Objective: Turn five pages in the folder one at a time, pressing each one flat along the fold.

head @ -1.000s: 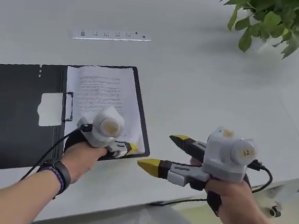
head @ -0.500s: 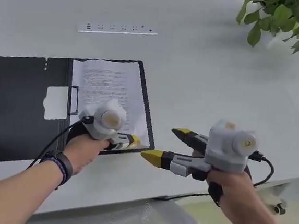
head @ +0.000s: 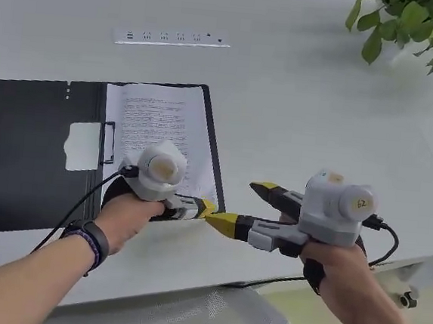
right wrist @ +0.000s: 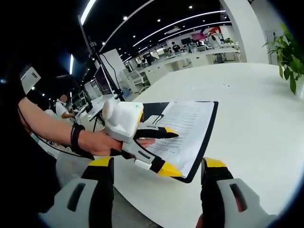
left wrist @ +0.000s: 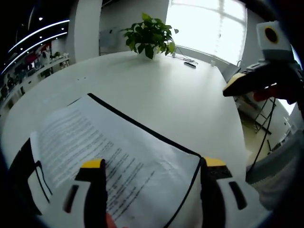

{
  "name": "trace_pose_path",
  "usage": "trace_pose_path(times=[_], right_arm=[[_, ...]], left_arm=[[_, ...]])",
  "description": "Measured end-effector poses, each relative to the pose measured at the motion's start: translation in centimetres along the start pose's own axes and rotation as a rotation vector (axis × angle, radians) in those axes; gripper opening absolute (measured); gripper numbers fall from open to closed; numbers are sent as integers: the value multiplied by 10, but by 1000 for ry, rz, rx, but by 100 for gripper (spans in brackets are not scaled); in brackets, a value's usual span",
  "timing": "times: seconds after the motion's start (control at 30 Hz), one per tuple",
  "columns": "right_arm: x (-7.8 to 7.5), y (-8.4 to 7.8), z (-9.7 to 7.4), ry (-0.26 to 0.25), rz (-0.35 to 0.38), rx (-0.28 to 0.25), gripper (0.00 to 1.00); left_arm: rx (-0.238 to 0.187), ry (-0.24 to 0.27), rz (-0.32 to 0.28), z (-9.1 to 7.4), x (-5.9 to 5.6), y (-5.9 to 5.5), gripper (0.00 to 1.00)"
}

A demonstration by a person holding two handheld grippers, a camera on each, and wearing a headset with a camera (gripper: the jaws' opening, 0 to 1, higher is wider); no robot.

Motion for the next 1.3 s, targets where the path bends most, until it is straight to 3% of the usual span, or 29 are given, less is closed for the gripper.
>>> trace_pose_path(times=[0.33, 0.6, 1.0, 1.3], right_arm=[[-3, 0, -2, -4, 9, -5, 74], [-5, 2, 6, 9, 7, 2, 74], [-14, 13, 16, 29, -10, 8, 73], [-15, 9, 16, 31, -6, 17, 72]], left_arm=[[11, 32, 43, 1, 5, -2, 71], [-4, 10, 5, -2, 7, 0, 70], [2, 2, 14, -1, 6, -1, 71], [-12, -10, -24, -4, 6, 1, 71]])
Point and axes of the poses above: the centre of the closed fingertips' face, and the gripper's own axes: z roughly forward along the fingers, x roughly to its left, y roughly out of its top, the point moved 6 cm from there along -z, roughly backward along the fingers, and after that the axes turned 10 degrees about x, right-handed, at the moved point
